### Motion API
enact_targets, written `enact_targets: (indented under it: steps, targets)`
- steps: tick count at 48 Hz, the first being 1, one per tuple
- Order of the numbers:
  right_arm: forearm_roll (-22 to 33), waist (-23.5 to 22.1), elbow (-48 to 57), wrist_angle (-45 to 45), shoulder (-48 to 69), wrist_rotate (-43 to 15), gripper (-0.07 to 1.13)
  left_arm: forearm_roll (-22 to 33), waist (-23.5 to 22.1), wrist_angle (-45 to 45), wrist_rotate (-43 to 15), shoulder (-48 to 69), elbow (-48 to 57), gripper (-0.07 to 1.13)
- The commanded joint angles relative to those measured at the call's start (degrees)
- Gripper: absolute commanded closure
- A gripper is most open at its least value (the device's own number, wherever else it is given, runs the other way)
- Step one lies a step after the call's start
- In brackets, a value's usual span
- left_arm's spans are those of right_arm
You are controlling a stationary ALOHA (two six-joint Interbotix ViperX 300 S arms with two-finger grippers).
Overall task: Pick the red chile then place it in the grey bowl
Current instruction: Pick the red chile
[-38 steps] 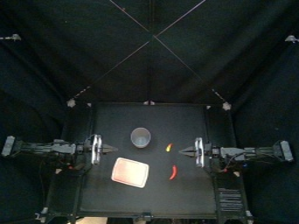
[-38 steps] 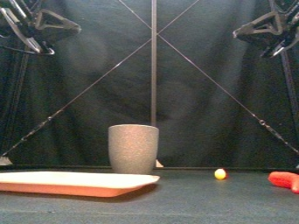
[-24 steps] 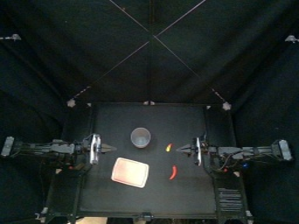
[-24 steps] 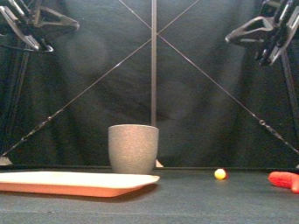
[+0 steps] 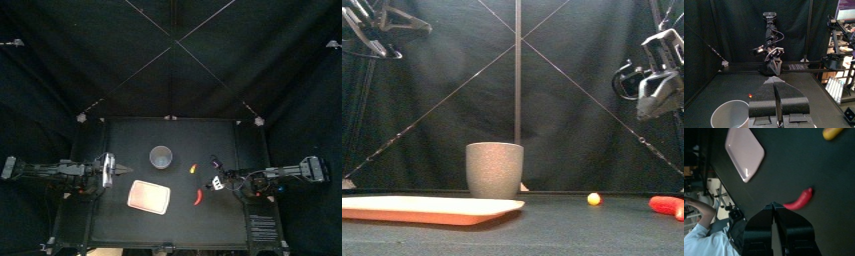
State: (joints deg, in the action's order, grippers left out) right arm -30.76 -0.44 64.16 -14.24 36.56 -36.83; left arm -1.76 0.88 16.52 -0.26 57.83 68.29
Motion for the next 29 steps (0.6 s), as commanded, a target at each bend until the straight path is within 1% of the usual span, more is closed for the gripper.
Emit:
enact_targets:
  steps: [1,3,7,14,18,23,29]
  targets:
    - [2.20,-0.09,-1.93,-5.19,-2.11,-6.15,0.66,-0.09,0.35,0.18,-0.09,-0.18,-0.79,1.09]
    - [4.48,0.18,-2.29,-6.77,-3.69,-9.49,0.59,-0.09,0.35,0.18,-0.09,-0.18,-0.70,1.09]
    - [9.67,0.79,-3.25,-8.26,-6.42,-14.06,0.45,-0.09,0.53,0.18,-0.09,-0.18,-0.70,1.09]
    - [19.25,3.08,-6.06,-8.17,-11.78,-21.71,0.21,-0.09,0.70,0.18,-0.09,-0.18,-0.70,1.09]
    - [22.85,4.31,-8.09,-8.61,-14.41,-25.05,0.11,-0.09,0.70,0.18,-0.09,-0.18,-0.70,1.09]
    - [25.58,5.36,-9.93,-10.90,-16.96,-28.12,0.04,-0.09,0.70,0.18,-0.09,-0.18,-0.70,1.09]
    - [26.98,6.06,-10.37,-13.97,-19.07,-30.41,0.04,-0.09,0.70,0.18,-0.09,-0.18,-0.70,1.09]
